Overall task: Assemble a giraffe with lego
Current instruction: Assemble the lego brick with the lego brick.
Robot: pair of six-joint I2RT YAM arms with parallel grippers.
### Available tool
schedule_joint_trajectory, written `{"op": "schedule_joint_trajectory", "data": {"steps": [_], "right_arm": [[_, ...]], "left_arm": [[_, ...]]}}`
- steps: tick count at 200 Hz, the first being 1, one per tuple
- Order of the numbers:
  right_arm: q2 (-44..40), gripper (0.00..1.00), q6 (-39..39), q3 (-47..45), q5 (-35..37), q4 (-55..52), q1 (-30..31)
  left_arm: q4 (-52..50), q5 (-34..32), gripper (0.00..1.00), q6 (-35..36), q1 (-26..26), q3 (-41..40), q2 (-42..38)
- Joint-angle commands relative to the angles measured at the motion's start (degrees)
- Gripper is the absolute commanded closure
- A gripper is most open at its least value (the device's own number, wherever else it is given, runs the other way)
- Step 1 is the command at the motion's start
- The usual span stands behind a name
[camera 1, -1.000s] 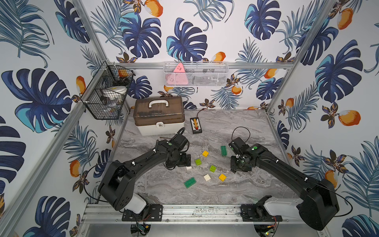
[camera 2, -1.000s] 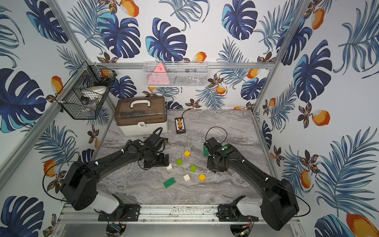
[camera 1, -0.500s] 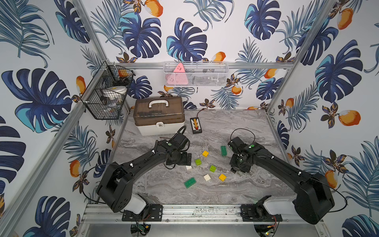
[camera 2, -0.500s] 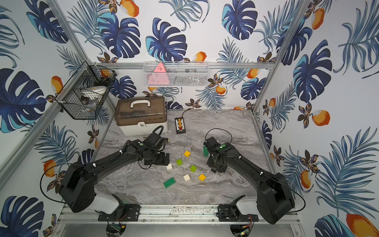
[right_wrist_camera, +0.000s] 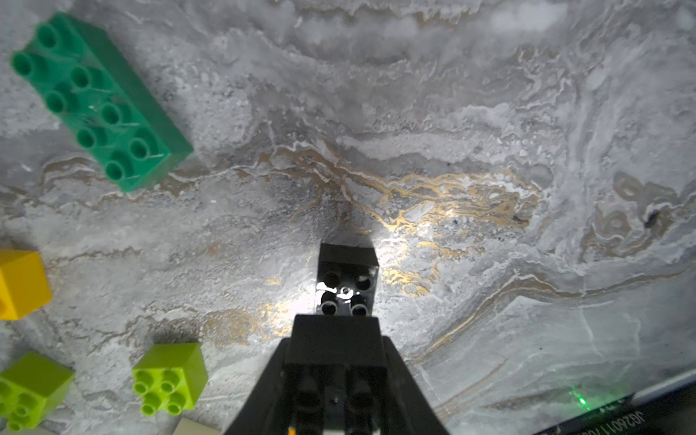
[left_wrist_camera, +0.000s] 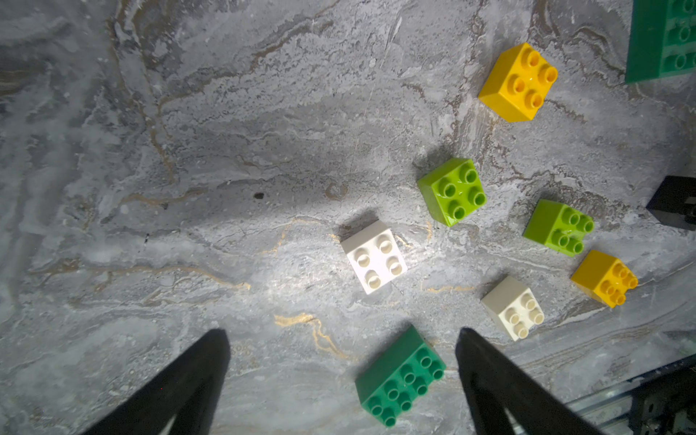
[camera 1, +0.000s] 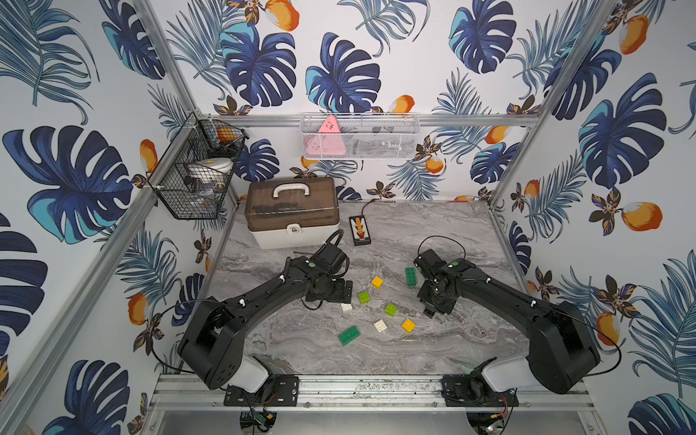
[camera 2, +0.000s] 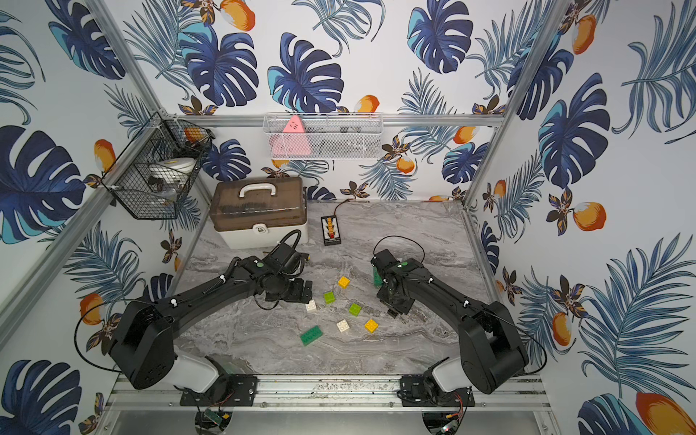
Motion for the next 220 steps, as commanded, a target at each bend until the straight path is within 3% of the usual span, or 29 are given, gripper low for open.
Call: {"op": "schedule_joint_trajectory", "data": {"steps": [1,220], "right_arm": [[-0.1,0.73,0.3,-1.3,-1.5,2.1,-1.1],[2.0,0.72,-2.2,-6.6,-4.2,6.0,-3.7]], "left_arm": [[0.1,-0.6,0.01,0.2,-0.1,0.4,0.3],[-1.3,-1.5,0.01,0.3,0.0,1.8,0.2]]}}
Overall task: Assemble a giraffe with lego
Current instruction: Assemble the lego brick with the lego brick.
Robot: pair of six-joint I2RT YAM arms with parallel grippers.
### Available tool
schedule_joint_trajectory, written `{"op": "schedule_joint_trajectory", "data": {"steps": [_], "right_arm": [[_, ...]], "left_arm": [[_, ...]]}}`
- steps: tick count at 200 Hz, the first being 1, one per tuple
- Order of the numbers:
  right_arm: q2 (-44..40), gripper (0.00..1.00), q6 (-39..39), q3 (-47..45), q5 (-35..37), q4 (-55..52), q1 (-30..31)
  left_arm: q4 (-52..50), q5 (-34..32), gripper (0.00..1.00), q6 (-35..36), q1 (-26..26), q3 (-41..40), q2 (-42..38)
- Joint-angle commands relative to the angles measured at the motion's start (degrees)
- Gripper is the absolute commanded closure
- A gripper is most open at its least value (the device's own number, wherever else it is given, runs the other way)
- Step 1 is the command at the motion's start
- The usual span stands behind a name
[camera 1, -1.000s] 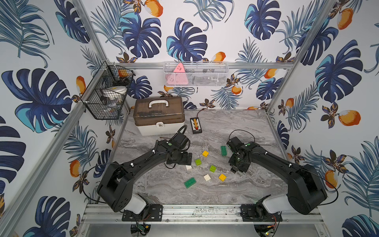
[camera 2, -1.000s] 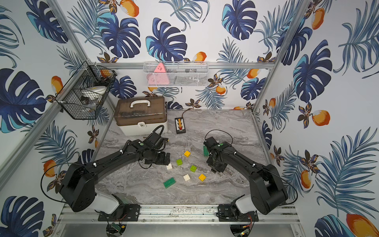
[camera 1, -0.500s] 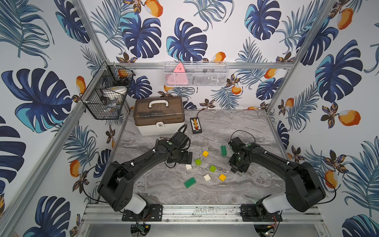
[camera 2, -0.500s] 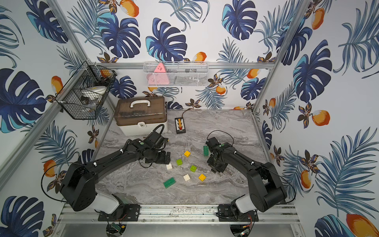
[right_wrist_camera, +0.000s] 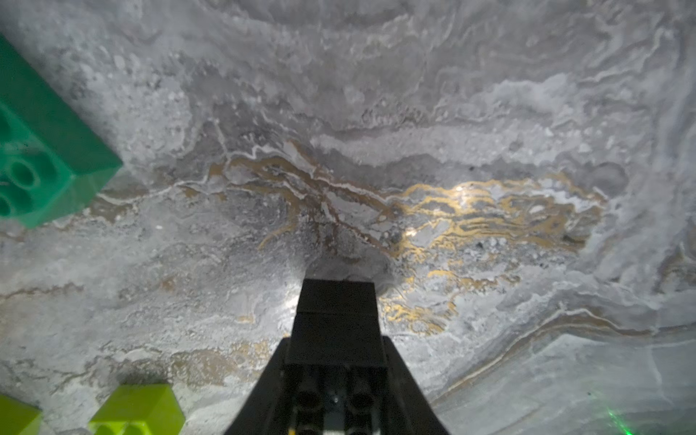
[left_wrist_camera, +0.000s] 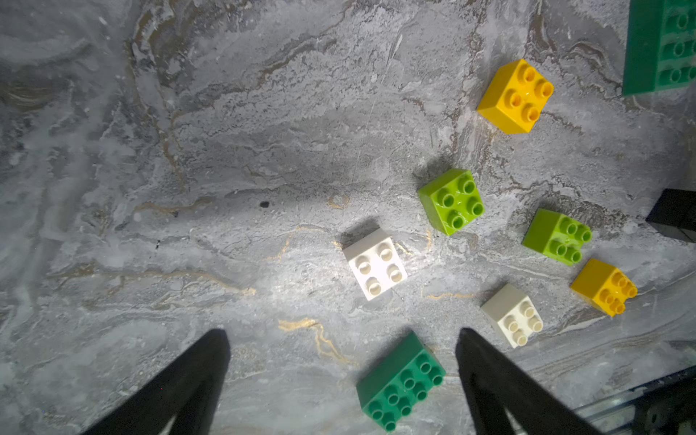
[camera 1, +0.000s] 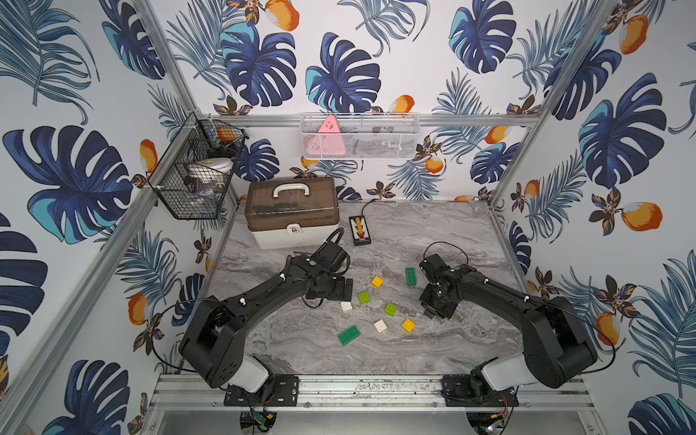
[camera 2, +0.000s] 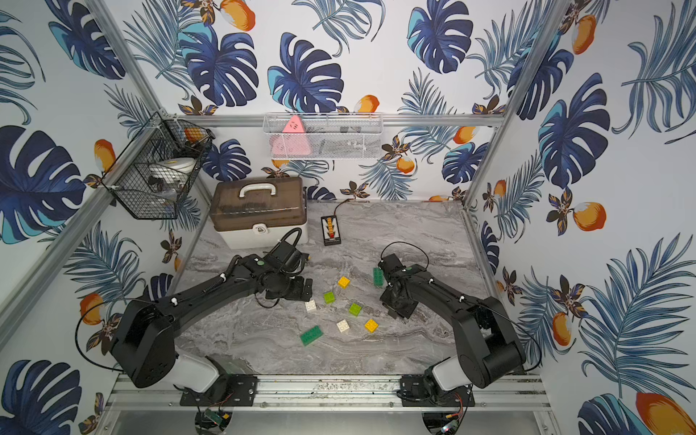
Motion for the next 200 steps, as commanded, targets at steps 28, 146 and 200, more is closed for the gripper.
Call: {"op": "schedule_joint_trajectory", "data": {"steps": [28,146,200], "right_arm": [[0.0,0.72,-1.1,-3.1,-0.5,-0.2,-0.6],[6.1,0.63,-11.7,-0.6,-0.9,1.4,-0.9],[6.6,0.52,-13.3,1.6,-2.5,3.0,-0.9]], "left_arm": [[-0.7,-0.3,0.01,0.4,0.0,0.5,-0.3],[-1.2,-0.5,0.01,-0.5,-0.1,0.9,-0.2],[-0.5,0.3,0.01,2.0,0.0,3.3,2.2]]}}
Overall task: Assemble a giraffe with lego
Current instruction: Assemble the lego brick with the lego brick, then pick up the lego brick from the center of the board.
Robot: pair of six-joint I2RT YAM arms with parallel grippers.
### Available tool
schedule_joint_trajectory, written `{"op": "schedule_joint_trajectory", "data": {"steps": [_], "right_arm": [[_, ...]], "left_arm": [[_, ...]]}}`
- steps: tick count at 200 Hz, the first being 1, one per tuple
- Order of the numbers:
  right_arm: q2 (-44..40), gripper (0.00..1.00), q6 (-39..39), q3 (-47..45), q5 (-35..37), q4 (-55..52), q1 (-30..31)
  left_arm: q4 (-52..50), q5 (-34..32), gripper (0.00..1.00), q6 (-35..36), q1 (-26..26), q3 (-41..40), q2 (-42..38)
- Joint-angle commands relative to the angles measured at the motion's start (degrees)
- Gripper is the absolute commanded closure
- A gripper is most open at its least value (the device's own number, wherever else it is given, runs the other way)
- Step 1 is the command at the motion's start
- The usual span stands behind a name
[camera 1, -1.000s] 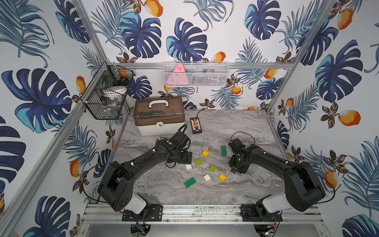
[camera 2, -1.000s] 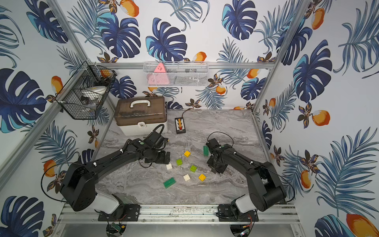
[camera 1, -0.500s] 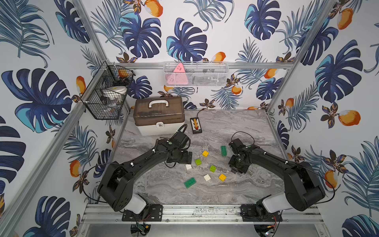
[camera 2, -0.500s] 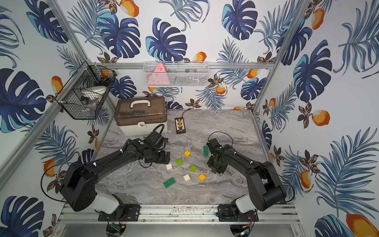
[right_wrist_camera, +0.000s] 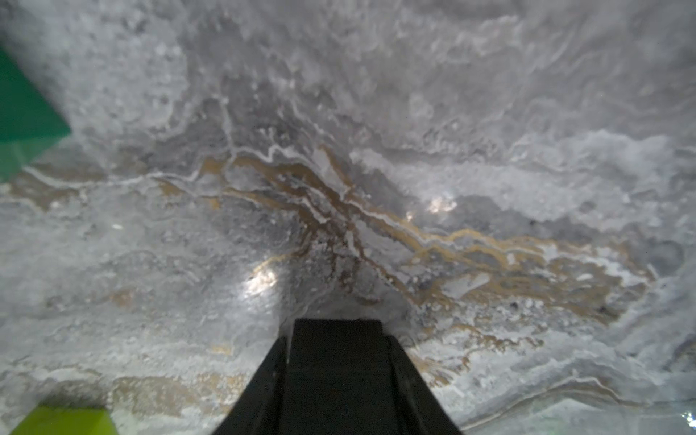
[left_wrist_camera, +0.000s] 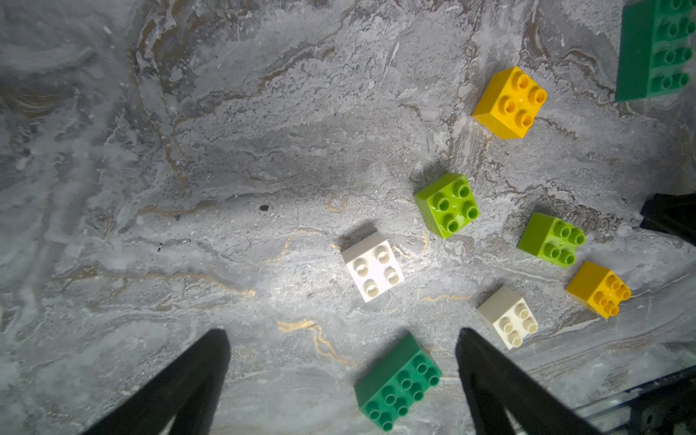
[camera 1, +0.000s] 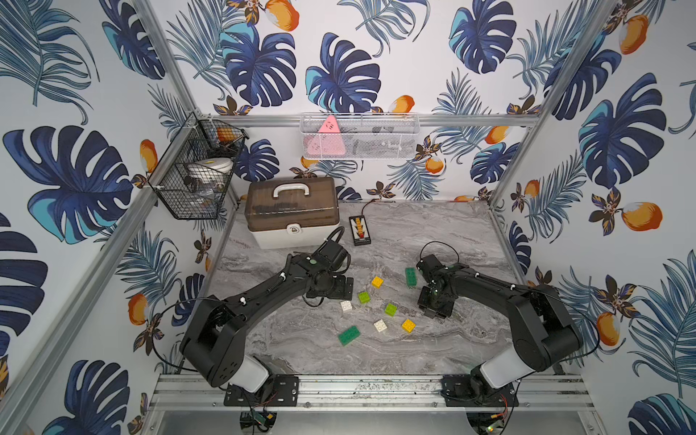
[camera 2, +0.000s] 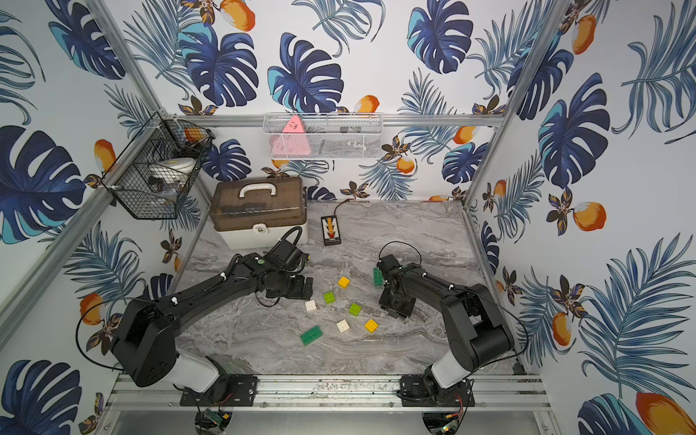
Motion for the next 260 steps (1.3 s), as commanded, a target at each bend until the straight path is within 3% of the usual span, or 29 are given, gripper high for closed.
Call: {"op": "schedule_joint_trajectory", "data": {"steps": [1,46,99,143,194,214,235,251,260], "right_arm": [[0.4,0.51,-1.5,0.5,-1.2,1.3,0.0],[-0.8,0.35,-2.4,2.2,-2.1,1.2,-0.1],[-10.7,0.16,-4.0,3.7,-2.5,-5.4,-1.3],[-22.0,0.15,-3.1,-0.7,-4.9,-10.1,-1.7],[-22.0,0.15,-6.2,1.2,-5.4,-12.3,-2.5],[-22.0,0.16,-7.2,0.9,-6.4,-11.7,-3.9],[-21.6,0.17,-8.3,1.0,-7.2,-11.4,-5.3],[-21.5,0.17,-9.1,1.3,-7.3,-11.5,-6.1],[-21.6,0.17,-9.4,1.4,-7.3,-11.5,-6.5]], "left_arm": [[0.1,0.5,0.01,2.1,-0.1,1.7,1.4],[-1.9,1.1,0.01,7.6,-0.7,10.3,8.3],[-3.2,-2.3,0.01,11.6,-7.1,22.4,21.0],[-4.2,-6.4,0.01,15.6,-9.2,31.9,33.7],[-3.9,-8.2,0.01,17.5,-9.3,36.3,40.0],[-3.2,-7.4,0.09,17.2,-9.2,36.8,40.9],[-2.8,-7.3,0.27,17.2,-9.4,37.5,41.5],[-2.4,-7.0,0.30,17.2,-9.4,37.9,41.7],[-2.4,-6.8,0.37,17.3,-9.3,38.2,42.0]]}}
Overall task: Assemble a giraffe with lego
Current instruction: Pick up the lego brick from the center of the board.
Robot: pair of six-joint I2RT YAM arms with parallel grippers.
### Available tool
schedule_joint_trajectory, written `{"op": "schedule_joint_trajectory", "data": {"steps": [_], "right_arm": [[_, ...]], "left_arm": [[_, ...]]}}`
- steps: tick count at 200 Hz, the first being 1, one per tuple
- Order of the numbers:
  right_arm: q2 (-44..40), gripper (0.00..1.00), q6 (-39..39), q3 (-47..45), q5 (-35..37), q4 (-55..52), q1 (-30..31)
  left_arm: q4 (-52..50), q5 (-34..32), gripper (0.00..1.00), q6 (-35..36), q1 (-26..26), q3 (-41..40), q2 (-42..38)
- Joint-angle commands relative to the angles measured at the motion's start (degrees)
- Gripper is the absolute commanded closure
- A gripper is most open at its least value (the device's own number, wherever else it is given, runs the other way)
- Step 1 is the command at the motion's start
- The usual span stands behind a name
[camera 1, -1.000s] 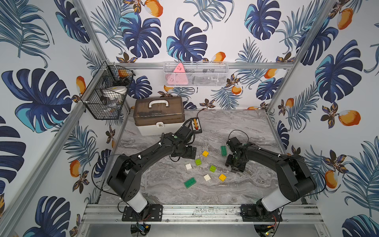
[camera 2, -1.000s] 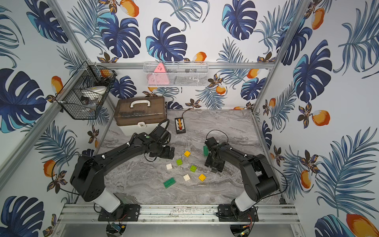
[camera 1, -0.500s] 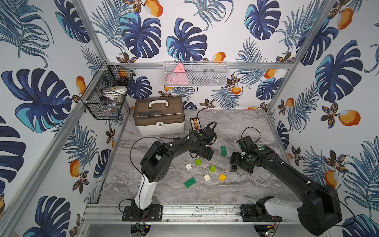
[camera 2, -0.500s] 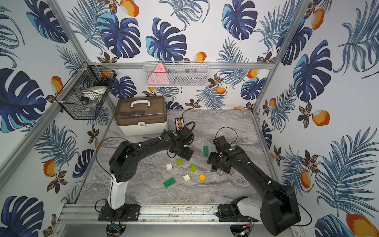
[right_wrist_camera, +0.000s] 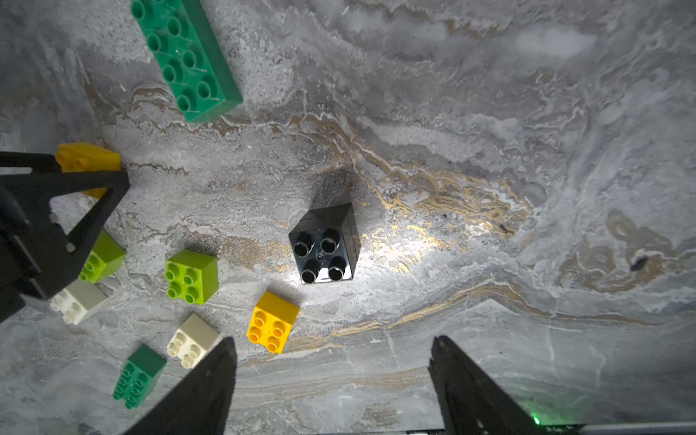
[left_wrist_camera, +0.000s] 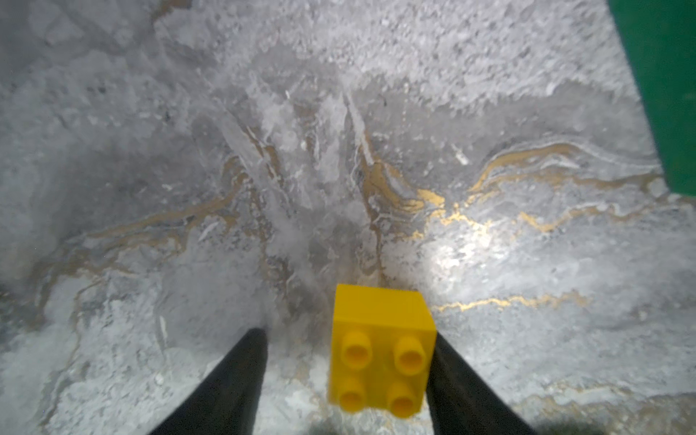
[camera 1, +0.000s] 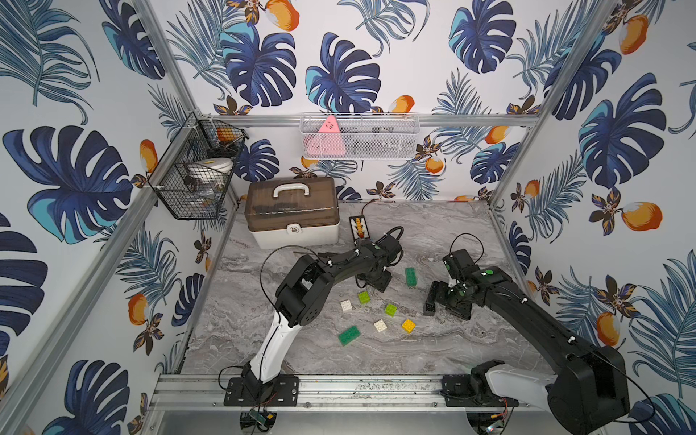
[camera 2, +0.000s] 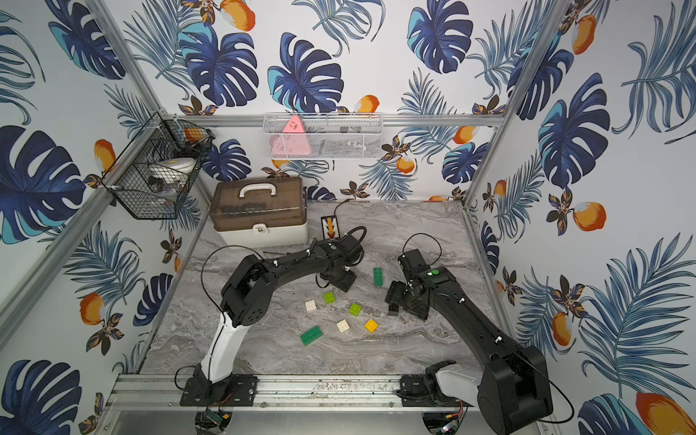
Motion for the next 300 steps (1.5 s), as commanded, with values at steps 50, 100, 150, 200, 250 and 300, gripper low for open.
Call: {"op": "schedule_joint_trajectory", "data": {"steps": [50,100,150,200,250,300], "right_arm": [[-0.4,0.18,-3.0,-0.2,-2.0,0.0,-3.0],[-0.5,0.18,-3.1,-0.7,-2.3,0.9,-3.7],[-3.6,0.18,-3.0,-2.7,-4.0,0.9,-6.9],[-8.9,0.17,-2.7,-5.0,-6.1,-0.2,-11.4],[-10.7,0.17,-5.1,-6.9,-8.1,-2.5,-15.5],[-10.0,0.15,-6.7,-6.0,-7.7,-3.8,-16.8]], "left_arm": [[-0.4,0.9,0.57,0.8,-0.1,1.8,0.8],[-2.2,1.1,0.77,0.3,-0.4,0.6,-1.9],[-6.4,3.7,0.77,-1.9,-8.4,-7.0,-15.5],[-5.6,4.3,0.76,-9.0,-19.6,-10.9,-18.0],[-3.4,3.6,0.74,-11.0,-23.3,-7.8,-13.8],[-0.7,2.4,0.73,-11.8,-23.6,-4.6,-9.1]]}}
